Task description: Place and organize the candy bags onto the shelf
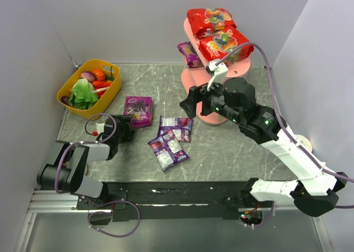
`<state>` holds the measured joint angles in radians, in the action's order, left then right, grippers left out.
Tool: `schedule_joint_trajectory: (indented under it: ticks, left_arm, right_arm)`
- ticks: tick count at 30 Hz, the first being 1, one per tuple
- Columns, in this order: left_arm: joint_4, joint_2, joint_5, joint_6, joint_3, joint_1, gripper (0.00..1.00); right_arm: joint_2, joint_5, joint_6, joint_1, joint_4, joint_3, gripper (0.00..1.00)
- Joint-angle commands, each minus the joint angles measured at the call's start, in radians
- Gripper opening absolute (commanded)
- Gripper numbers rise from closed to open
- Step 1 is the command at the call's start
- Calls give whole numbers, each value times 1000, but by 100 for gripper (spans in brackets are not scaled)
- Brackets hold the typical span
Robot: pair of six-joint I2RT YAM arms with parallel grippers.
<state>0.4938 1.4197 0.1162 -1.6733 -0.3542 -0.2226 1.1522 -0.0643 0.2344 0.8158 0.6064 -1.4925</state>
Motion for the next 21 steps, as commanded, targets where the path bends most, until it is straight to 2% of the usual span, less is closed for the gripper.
schedule_joint_trajectory:
  ticks: [1,5,8,9,11,12,14,15,18,21]
  left_arm:
    - [95,77,36,-91,-8,-14,97]
    - [129,146,23,-75,-38,-18,95]
    - [140,186,22,-71,-52,-27,85]
    - [144,196,23,-71,-52,-30,76]
    - [146,200,26,-66,-52,-32,68]
    - [138,197,30,-63,-52,-32,57]
    - [121,190,39,-48,-58,-32,47]
    - [111,179,42,-39,-61,-32,36]
    - [43,154,48,4,-92,-31,18]
    - [-24,128,37,61,-132,-26,6]
  right_arm:
    - [-48,-37,-4,6,3,-29,92]
    - [-57,-52,-7,6,12,-31,92]
    - [-62,-58,-10,6,13,-35,92]
    - [-63,-60,-12,6,13,-35,92]
    - [-69,-65,-15,6,13,-38,92]
    - [-69,-68,-15,6,13,-38,92]
    - [-74,-71,-20,6,7,-38,92]
    - [-75,-74,-21,6,7,-37,92]
    - [-78,-75,-26,6,1,-41,92]
    - [-74,-80,-33,3,-2,-52,92]
